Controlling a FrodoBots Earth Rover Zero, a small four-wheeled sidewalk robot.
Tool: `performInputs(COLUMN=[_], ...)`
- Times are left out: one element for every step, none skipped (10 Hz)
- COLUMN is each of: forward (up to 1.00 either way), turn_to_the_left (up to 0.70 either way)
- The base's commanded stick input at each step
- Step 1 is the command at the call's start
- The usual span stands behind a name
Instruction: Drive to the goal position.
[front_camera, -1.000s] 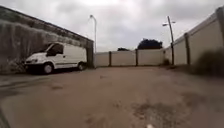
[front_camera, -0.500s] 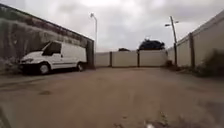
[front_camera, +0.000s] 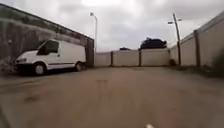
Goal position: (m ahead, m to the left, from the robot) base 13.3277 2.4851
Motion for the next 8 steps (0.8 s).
performInputs(forward=[1.0, 1.0, 1.0, 1.0, 1.0, 1.0, 1.0, 1.0], turn_to_the_left=[0.0, 0.0, 0.0, 0.0, 0.0, 0.0, 0.0, 0.0])
